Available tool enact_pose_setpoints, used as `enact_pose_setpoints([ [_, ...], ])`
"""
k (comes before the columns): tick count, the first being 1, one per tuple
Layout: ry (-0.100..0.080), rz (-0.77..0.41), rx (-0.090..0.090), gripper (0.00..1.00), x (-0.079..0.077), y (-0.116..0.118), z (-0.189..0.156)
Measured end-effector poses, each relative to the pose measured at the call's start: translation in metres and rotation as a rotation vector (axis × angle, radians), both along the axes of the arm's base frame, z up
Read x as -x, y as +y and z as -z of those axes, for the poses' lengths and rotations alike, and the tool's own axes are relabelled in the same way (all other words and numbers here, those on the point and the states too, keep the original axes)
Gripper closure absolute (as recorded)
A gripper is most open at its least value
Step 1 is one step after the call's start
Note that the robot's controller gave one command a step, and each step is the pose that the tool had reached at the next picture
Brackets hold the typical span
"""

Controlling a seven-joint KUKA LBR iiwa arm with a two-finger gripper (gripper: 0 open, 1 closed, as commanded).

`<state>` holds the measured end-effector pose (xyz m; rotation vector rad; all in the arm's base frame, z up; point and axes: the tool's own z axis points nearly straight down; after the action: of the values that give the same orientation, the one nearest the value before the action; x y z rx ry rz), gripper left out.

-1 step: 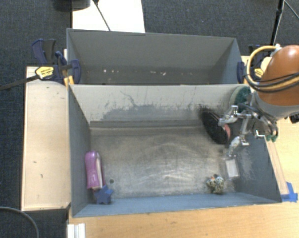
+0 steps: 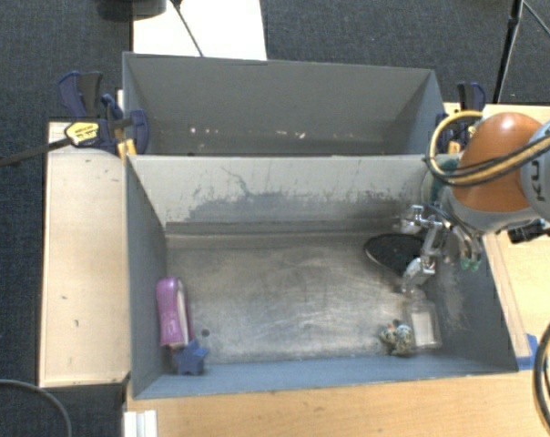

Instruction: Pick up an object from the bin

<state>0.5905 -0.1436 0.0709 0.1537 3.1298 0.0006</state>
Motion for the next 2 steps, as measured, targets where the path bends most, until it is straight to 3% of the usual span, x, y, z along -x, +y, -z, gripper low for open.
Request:
enact_pose_setpoints([
  [1,0.000,0.131,-0.001,0.00,0.003,0.021,-0.031],
  [2,0.000,0.270,-0.001,0.00,-0.004,0.017,-0.047],
])
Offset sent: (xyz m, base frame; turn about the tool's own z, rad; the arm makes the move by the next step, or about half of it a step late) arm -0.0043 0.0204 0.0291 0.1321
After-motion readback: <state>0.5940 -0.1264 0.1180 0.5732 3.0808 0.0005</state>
